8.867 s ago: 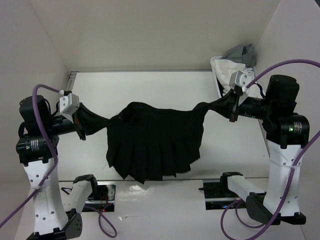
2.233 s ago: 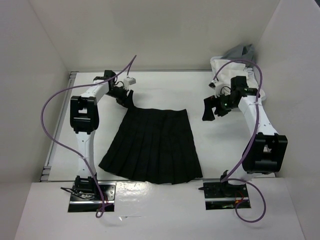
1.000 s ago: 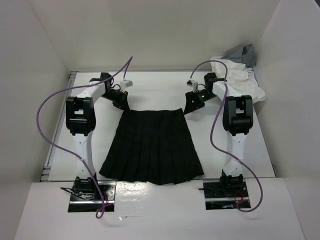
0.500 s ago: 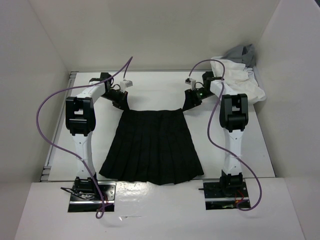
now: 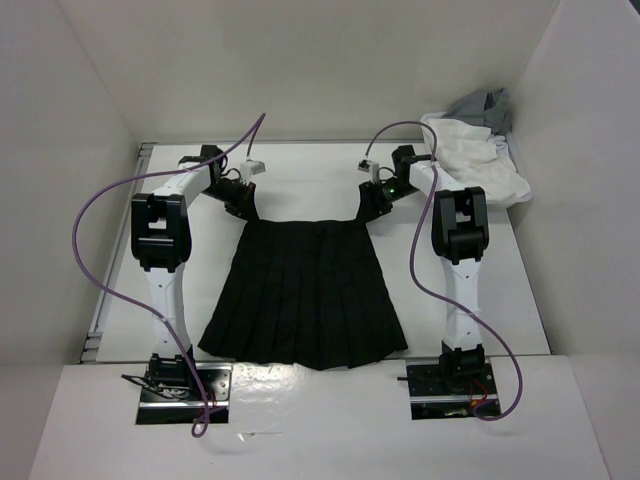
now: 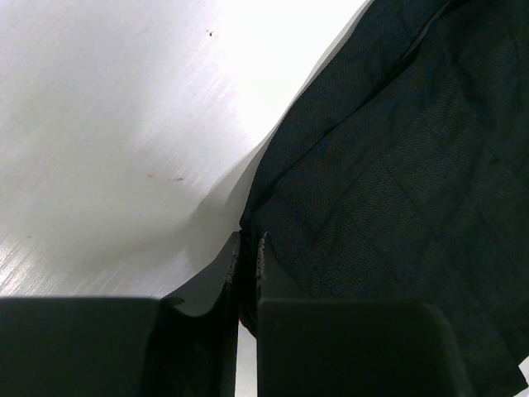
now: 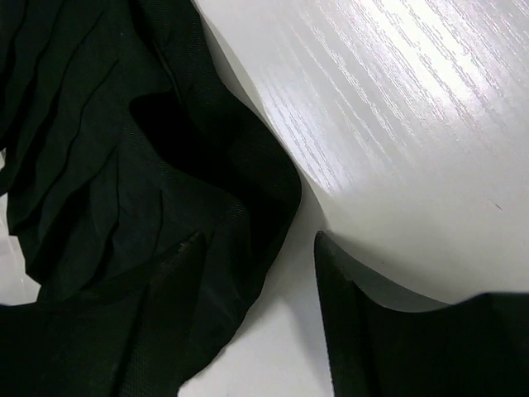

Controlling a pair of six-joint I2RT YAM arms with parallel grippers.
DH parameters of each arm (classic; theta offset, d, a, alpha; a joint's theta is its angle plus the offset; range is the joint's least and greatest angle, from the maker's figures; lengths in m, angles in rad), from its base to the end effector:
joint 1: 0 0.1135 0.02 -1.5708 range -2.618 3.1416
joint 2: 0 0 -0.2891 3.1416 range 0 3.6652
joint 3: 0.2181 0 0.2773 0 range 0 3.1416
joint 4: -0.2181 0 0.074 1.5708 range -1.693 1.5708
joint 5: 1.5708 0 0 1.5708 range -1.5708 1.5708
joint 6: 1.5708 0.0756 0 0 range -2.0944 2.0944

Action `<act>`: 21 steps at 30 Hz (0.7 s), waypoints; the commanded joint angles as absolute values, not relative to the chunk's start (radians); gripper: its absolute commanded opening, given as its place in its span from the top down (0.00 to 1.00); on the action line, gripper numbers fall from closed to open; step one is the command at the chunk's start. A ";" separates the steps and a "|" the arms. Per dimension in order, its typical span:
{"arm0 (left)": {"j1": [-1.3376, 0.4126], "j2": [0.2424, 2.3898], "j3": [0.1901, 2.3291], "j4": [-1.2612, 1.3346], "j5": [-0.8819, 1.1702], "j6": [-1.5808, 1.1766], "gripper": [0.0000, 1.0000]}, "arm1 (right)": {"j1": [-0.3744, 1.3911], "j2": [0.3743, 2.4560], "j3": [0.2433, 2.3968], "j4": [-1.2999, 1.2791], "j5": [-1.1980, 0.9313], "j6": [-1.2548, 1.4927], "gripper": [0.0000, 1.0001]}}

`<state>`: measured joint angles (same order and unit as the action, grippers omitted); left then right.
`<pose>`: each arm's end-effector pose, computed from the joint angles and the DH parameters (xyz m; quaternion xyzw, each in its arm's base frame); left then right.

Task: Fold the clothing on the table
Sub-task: Fold the skirt

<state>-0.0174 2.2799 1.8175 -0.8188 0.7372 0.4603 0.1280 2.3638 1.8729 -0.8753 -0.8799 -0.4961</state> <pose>0.5135 -0.0598 0.1413 0.2689 0.8846 -0.3183 0.2096 0.5062 0.1239 0.1220 -0.3177 0.8432 0.3996 0.1684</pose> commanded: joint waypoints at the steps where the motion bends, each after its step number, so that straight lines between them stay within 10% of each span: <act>1: -0.020 2.255 1.818 -0.830 0.753 0.462 1.00 | 0.130 2.364 1.913 -0.893 -0.911 -0.518 0.41; 6: -0.020 2.255 1.818 -0.830 0.753 0.462 1.00 | 0.130 2.373 1.913 -0.893 -0.911 -0.518 0.62; 10: -0.020 2.255 1.827 -0.830 0.753 0.462 1.00 | 0.130 2.373 1.913 -0.893 -0.893 -0.518 1.00; 21: 0.104 2.299 1.905 -0.937 0.965 0.491 0.97 | 0.081 2.364 1.894 -0.844 -0.845 -0.465 1.00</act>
<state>0.0662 2.2902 1.8568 -0.8841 0.8669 0.4652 0.1139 2.3646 1.8729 -0.8761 -0.8528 -0.4847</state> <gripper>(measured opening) 0.080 0.009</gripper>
